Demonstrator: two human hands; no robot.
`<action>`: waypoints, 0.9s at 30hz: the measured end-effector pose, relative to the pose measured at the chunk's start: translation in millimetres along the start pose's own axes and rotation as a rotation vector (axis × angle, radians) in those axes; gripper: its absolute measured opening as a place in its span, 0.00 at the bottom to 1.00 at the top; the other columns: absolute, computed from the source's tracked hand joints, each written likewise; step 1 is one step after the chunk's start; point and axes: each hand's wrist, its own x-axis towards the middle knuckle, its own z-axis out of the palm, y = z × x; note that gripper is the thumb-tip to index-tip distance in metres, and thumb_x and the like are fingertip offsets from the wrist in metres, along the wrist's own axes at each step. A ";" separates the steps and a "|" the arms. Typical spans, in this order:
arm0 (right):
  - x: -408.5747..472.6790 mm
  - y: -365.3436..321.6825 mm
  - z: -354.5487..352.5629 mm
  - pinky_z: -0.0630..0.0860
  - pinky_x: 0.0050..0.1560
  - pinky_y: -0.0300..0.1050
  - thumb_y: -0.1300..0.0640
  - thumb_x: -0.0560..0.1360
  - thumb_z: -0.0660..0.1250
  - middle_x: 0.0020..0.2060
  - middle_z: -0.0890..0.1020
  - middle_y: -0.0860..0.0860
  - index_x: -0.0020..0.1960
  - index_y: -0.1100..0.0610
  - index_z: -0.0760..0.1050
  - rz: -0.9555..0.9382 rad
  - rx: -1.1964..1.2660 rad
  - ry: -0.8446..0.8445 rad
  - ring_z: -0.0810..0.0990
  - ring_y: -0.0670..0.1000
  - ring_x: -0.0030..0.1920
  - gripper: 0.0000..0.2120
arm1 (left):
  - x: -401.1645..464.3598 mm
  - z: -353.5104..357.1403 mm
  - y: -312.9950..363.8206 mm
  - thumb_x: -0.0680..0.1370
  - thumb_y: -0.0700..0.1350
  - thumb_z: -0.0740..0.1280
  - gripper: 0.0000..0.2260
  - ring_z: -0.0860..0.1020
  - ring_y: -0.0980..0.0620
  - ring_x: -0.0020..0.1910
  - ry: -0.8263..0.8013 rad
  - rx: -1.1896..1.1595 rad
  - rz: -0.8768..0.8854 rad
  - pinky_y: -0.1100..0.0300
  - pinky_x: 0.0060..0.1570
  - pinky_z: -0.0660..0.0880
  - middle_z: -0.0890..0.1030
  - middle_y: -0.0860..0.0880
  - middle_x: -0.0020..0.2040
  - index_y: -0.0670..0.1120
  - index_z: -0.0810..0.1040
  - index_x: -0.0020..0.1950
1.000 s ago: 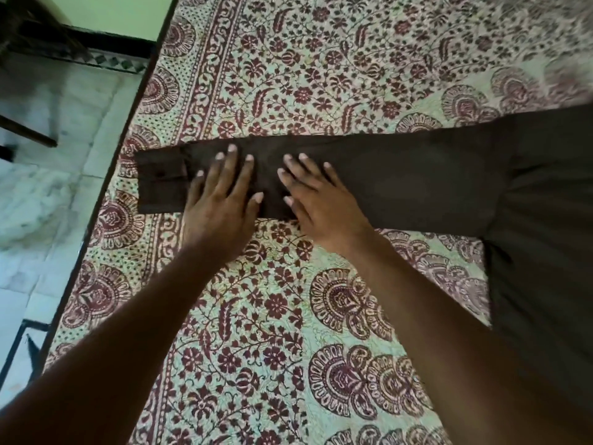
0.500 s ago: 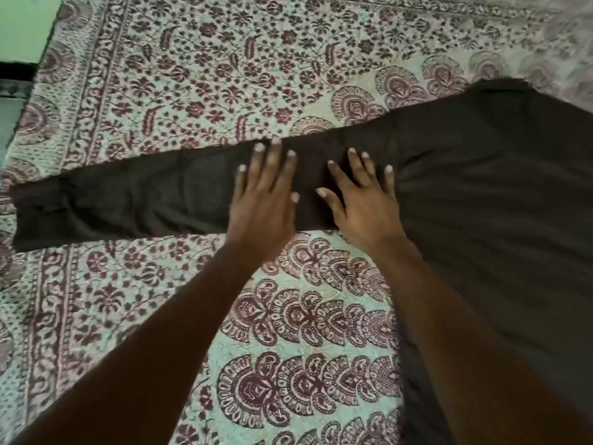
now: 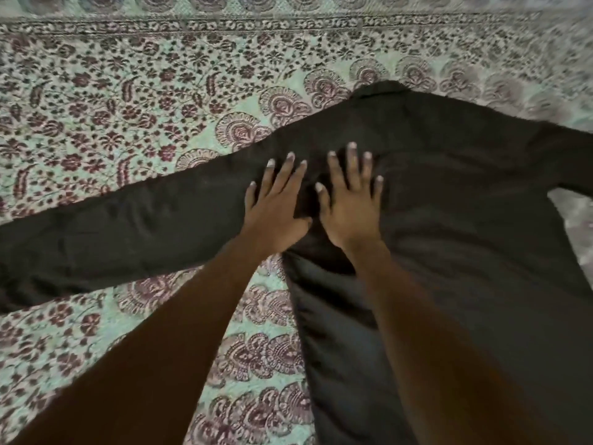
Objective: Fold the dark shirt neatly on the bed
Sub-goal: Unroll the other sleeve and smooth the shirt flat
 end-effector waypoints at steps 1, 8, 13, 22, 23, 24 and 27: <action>10.6 5.1 1.0 0.47 0.81 0.68 0.38 0.85 0.48 0.85 0.44 0.49 0.85 0.43 0.49 -0.051 -0.005 -0.043 0.42 0.56 0.85 0.30 | 9.8 6.8 5.1 0.76 0.59 0.72 0.47 0.35 0.51 0.84 -0.045 -0.031 -0.059 0.37 0.80 0.40 0.37 0.59 0.85 0.59 0.44 0.85; -40.0 95.7 -12.6 0.48 0.80 0.68 0.25 0.80 0.46 0.85 0.47 0.46 0.83 0.34 0.46 0.322 -0.055 0.011 0.47 0.54 0.85 0.34 | 19.8 14.9 15.1 0.58 0.77 0.75 0.67 0.24 0.45 0.79 -0.232 0.141 -0.180 0.32 0.77 0.35 0.19 0.60 0.76 0.67 0.26 0.78; -68.3 112.2 -21.1 0.54 0.78 0.72 0.29 0.81 0.48 0.84 0.56 0.56 0.84 0.48 0.59 0.540 0.010 0.089 0.53 0.61 0.84 0.37 | 19.7 5.1 26.8 0.50 0.75 0.79 0.76 0.20 0.44 0.76 -0.337 0.165 -0.224 0.31 0.75 0.35 0.15 0.60 0.72 0.67 0.22 0.75; 12.9 102.7 -20.9 0.49 0.80 0.68 0.26 0.80 0.47 0.85 0.45 0.44 0.83 0.34 0.48 0.107 0.005 -0.093 0.46 0.54 0.85 0.34 | 20.8 -1.3 39.5 0.47 0.74 0.80 0.78 0.21 0.44 0.77 -0.358 0.188 -0.271 0.30 0.75 0.36 0.15 0.61 0.72 0.68 0.22 0.75; -4.7 123.7 -23.1 0.50 0.80 0.69 0.25 0.79 0.47 0.85 0.47 0.45 0.82 0.32 0.47 0.181 -0.037 -0.058 0.48 0.54 0.85 0.34 | 19.8 -2.8 40.9 0.47 0.73 0.81 0.78 0.20 0.44 0.76 -0.366 0.183 -0.274 0.30 0.75 0.36 0.15 0.61 0.72 0.68 0.22 0.75; -25.3 145.9 -29.6 0.52 0.79 0.69 0.24 0.78 0.47 0.85 0.48 0.45 0.82 0.33 0.47 0.264 -0.075 -0.021 0.49 0.54 0.85 0.35 | 19.3 -4.3 42.7 0.47 0.73 0.81 0.78 0.20 0.44 0.76 -0.376 0.178 -0.275 0.30 0.75 0.36 0.15 0.61 0.72 0.68 0.22 0.75; -74.2 200.3 -52.8 0.52 0.78 0.72 0.22 0.77 0.43 0.85 0.48 0.48 0.83 0.33 0.44 0.544 -0.037 -0.041 0.49 0.57 0.84 0.38 | 19.4 -7.4 45.7 0.46 0.73 0.81 0.78 0.20 0.44 0.76 -0.381 0.170 -0.280 0.30 0.76 0.36 0.15 0.61 0.72 0.69 0.22 0.74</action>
